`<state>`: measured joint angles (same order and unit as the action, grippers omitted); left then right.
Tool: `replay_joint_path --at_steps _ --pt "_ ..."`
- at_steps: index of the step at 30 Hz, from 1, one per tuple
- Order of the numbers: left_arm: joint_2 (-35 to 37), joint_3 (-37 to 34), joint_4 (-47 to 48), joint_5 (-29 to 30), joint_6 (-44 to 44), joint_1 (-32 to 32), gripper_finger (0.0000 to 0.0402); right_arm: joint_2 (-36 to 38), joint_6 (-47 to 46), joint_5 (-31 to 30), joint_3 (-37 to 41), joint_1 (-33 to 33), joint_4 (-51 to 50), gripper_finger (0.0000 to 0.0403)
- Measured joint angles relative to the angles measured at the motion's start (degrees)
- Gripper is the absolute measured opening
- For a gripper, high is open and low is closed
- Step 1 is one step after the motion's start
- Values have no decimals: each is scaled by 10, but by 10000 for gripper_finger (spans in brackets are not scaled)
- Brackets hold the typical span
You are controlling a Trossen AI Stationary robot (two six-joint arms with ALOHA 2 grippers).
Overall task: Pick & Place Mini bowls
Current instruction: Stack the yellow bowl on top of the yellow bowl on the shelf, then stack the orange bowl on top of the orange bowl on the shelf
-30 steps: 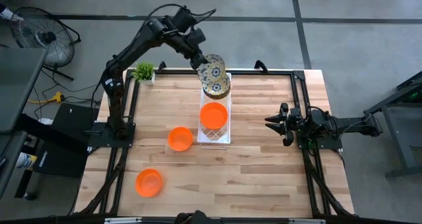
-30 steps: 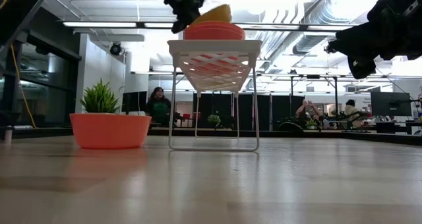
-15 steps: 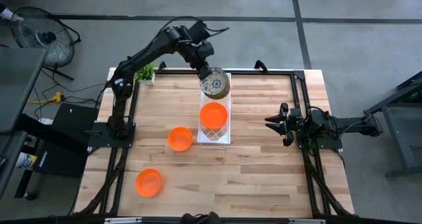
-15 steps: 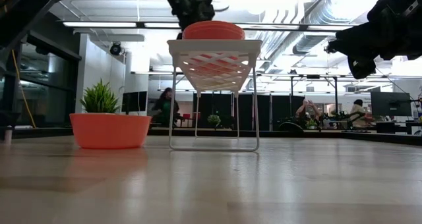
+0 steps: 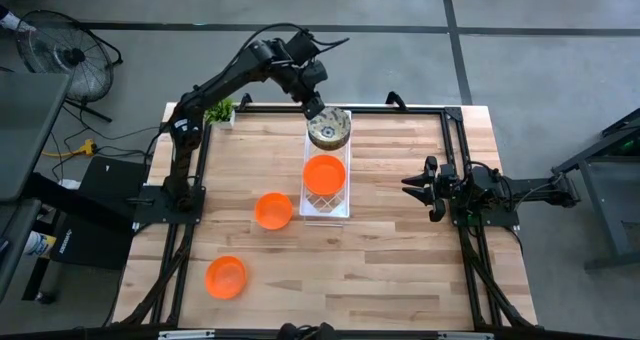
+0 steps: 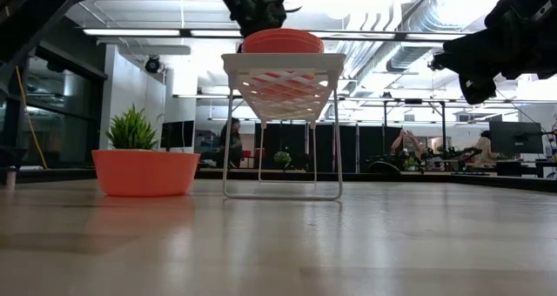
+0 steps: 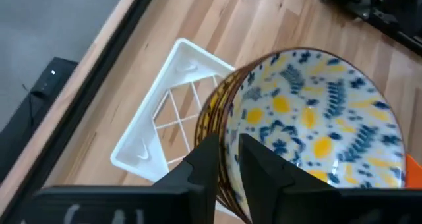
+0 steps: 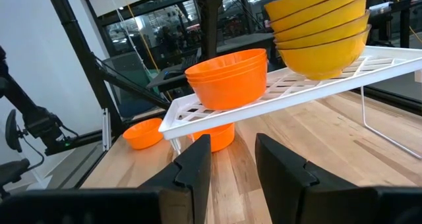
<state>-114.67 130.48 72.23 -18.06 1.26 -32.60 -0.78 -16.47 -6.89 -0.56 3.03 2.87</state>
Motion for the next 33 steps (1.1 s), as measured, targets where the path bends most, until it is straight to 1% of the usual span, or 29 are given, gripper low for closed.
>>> replay_joint_path --at_steps 6,10,19,22,27,31,33 --pt "0 0 -23 2 0 0 78 0 0 0 0 0 0 107" --pt "0 0 -22 3 5 0 89 0 0 0 0 0 0 107" --pt "6 -1 -18 8 50 0 92 0 0 0 0 0 0 107" --pt "16 1 -23 25 61 4 92 0 0 0 0 0 0 107" --pt "37 -1 -11 42 89 4 92 0 0 0 0 0 0 107" --pt "66 0 25 53 126 4 92 0 0 0 0 0 0 107" --pt "80 0 63 54 150 4 92 0 0 0 0 0 0 107"
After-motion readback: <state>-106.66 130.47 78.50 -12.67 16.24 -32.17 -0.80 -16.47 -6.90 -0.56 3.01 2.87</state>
